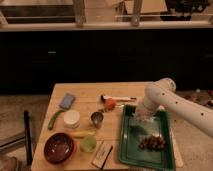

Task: Place towel in plastic cup

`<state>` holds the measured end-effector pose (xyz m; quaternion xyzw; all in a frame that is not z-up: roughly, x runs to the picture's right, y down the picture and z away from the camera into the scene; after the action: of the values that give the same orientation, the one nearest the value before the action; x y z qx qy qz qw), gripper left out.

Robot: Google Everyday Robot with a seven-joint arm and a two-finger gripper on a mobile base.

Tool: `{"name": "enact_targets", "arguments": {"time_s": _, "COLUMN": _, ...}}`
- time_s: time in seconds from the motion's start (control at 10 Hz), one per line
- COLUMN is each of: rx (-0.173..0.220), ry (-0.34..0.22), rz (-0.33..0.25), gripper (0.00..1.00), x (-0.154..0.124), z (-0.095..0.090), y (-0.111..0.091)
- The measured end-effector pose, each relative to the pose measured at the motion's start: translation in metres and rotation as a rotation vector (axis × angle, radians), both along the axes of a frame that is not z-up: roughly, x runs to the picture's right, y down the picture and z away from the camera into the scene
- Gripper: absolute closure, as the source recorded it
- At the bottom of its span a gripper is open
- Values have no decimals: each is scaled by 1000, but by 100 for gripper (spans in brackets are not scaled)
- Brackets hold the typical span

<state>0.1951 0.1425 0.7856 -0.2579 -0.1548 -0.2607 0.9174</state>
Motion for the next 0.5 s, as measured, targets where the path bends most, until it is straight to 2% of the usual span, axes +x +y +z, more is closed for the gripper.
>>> {"name": "enact_targets", "arguments": {"time_s": 0.3, "rx": 25, "ry": -44, "rz": -36, "gripper": 100, "x": -22, "z": -12, "y": -15}}
{"name": "enact_targets", "arguments": {"time_s": 0.5, "rx": 48, "ry": -86, "rz": -69, "gripper": 100, "x": -41, "z": -26, "y": -26}}
